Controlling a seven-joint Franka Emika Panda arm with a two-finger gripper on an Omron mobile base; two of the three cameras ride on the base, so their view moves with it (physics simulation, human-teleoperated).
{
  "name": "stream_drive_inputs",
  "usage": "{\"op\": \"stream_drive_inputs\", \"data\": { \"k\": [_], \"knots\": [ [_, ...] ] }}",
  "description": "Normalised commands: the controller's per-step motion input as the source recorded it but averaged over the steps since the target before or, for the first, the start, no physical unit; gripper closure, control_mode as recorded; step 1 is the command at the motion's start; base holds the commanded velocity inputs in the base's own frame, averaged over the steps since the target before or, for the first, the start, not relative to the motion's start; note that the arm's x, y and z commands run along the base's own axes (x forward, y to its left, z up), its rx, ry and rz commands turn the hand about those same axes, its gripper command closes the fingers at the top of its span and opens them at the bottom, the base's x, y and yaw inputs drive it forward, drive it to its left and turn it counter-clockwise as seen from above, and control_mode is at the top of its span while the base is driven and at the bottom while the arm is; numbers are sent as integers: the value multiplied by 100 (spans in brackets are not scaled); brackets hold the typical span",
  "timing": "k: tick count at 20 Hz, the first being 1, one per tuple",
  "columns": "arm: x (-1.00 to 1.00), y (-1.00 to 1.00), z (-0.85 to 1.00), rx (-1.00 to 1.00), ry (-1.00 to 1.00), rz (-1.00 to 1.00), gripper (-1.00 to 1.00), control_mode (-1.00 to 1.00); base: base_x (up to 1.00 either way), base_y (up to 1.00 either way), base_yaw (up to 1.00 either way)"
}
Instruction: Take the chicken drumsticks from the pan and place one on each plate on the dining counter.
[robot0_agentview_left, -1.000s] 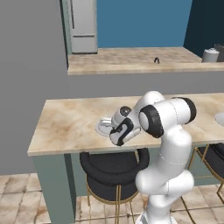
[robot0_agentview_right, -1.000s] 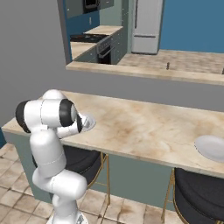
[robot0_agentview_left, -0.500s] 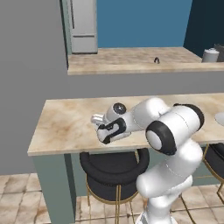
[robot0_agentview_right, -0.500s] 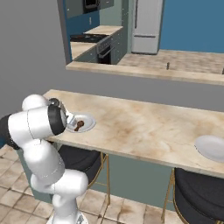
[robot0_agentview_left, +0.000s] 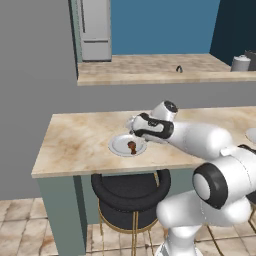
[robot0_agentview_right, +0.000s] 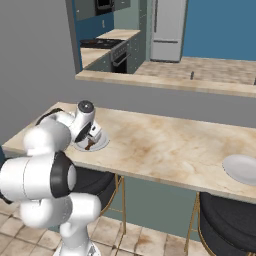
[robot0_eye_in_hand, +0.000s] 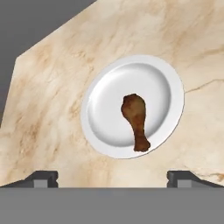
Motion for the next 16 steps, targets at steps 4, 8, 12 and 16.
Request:
{"op": "stream_drive_inputs", "data": {
  "k": [4, 8, 12, 16],
  "knots": [
    [-13, -68, 100, 3, 37, -11, -100, -100, 0, 0, 0],
    [-36, -57, 100, 1, 36, 0, -100, -100, 0, 0, 0],
    [-95, -75, 71, -2, 32, -1, -100, -100, 0, 0, 0],
    [-100, -81, -2, 0, 5, -5, -100, -100, 0, 0, 0]
  ]
}}
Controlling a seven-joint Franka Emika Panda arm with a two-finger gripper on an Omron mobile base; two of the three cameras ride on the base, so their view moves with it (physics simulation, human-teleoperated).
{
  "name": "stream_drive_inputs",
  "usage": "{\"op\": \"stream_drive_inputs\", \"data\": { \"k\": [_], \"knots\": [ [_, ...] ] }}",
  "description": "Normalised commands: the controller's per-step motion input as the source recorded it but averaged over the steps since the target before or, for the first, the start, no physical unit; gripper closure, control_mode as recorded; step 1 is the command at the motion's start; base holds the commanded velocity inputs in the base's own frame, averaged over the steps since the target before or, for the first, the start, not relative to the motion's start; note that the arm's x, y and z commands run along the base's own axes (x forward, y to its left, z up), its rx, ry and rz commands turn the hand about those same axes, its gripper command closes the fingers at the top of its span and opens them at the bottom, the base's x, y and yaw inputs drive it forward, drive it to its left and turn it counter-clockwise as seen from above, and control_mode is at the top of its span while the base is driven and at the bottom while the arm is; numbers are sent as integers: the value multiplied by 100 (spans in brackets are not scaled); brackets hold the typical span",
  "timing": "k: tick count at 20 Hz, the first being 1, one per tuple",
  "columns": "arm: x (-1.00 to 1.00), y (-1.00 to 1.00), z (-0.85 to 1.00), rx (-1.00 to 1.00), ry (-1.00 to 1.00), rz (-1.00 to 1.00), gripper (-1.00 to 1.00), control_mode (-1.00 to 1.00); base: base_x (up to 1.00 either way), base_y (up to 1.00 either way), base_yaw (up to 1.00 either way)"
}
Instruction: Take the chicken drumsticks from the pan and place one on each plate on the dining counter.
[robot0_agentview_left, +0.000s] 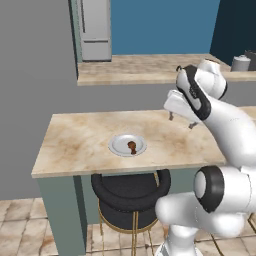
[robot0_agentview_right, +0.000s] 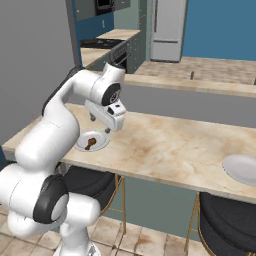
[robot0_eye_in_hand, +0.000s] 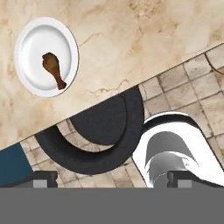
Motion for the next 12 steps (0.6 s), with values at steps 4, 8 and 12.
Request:
{"op": "stream_drive_inputs", "data": {
  "k": [4, 8, 12],
  "knots": [
    [-100, -66, -38, -5, -3, -6, -100, -100, 0, 0, 0],
    [-100, -11, -57, -18, -17, 0, -100, -100, 0, 0, 0],
    [-100, 40, -58, -28, -44, 3, -100, -100, 0, 0, 0]
  ]
}}
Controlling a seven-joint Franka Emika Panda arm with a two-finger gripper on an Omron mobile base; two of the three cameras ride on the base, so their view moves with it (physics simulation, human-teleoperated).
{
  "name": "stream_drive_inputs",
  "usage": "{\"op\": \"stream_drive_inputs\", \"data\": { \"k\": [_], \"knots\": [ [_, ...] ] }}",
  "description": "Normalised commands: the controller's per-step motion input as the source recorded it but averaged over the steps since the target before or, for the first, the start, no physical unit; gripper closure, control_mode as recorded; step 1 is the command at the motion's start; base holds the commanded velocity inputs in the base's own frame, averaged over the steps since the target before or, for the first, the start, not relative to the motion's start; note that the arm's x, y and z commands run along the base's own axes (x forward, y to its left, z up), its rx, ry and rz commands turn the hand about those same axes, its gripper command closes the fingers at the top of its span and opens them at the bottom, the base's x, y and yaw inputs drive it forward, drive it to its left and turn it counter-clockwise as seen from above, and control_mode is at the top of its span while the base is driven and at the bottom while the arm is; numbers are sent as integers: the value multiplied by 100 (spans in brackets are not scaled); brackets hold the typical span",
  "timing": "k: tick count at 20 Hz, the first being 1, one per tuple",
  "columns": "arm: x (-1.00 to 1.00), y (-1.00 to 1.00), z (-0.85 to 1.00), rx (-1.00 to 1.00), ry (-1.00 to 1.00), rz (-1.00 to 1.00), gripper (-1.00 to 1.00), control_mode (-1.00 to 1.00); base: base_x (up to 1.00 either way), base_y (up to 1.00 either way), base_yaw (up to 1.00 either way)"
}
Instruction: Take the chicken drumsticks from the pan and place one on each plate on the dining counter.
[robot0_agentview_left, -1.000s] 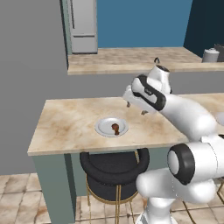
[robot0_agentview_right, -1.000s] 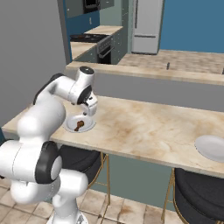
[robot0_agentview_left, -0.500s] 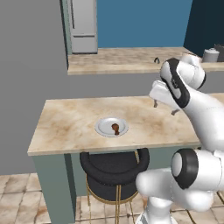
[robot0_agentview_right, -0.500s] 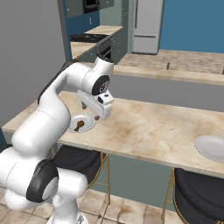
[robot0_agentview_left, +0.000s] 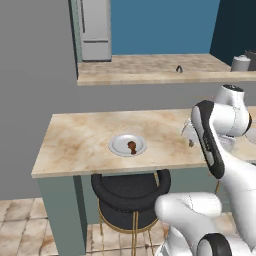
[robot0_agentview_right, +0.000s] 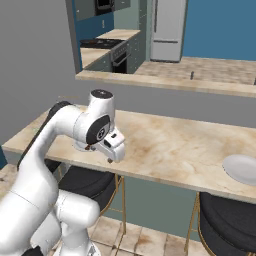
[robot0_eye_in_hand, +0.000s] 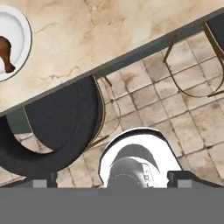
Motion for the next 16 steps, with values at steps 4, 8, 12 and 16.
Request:
{"op": "stream_drive_inputs", "data": {
  "k": [4, 8, 12, 16],
  "knots": [
    [-84, 65, -34, -23, -39, 10, -100, -100, 0, 0, 0],
    [-6, 29, 0, -12, 1, 5, -100, -100, 0, 0, 0],
    [0, 3, 0, -5, 3, 2, -100, -100, 0, 0, 0],
    [0, 0, 0, -1, 0, 2, -100, -100, 0, 0, 0]
  ]
}}
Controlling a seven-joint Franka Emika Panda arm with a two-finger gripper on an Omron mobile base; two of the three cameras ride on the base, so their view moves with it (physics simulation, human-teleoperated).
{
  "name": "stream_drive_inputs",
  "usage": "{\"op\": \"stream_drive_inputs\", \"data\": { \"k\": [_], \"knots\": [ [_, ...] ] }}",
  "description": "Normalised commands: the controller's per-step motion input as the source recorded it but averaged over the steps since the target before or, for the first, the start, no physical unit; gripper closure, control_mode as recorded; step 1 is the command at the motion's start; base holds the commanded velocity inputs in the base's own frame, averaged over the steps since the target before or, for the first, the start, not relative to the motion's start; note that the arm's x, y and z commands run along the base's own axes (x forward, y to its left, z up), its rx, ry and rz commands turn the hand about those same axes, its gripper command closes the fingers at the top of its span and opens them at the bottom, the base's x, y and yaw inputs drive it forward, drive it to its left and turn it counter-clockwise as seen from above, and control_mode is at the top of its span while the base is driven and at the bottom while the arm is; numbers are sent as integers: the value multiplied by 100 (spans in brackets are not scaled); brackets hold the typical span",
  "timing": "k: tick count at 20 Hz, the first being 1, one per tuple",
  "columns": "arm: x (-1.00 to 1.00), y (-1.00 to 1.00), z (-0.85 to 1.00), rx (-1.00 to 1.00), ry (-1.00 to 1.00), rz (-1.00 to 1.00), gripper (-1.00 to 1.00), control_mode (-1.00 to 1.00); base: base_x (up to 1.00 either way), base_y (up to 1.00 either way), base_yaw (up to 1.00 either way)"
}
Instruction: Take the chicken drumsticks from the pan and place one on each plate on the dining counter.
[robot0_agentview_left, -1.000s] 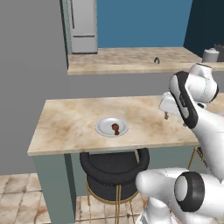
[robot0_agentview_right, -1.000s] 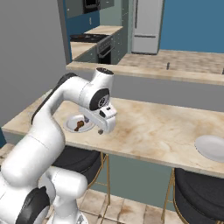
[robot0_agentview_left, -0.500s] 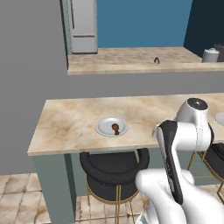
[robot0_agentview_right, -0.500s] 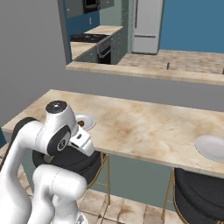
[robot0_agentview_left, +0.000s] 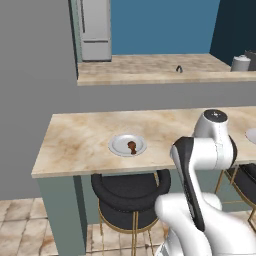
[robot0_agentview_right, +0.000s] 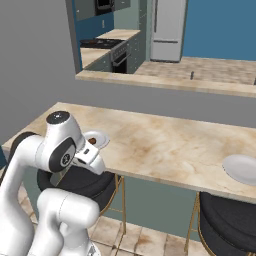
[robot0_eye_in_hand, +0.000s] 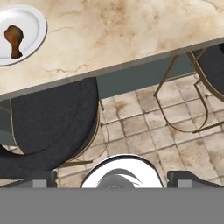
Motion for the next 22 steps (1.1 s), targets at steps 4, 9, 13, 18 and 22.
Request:
{"op": "stream_drive_inputs", "data": {
  "k": [4, 9, 13, 18, 22],
  "knots": [
    [0, 0, 0, 0, 0, 0, -100, 100, -19, -58, 0],
    [0, 0, 0, 0, 0, 0, -100, 100, -56, -99, 0],
    [0, 0, 0, 0, 0, 0, -100, 100, -96, -100, 0],
    [0, 0, 0, 0, 0, 0, -100, 100, -87, -97, 0],
    [0, 0, 0, 0, 0, 0, -100, 100, -15, -100, -4]
  ]
}}
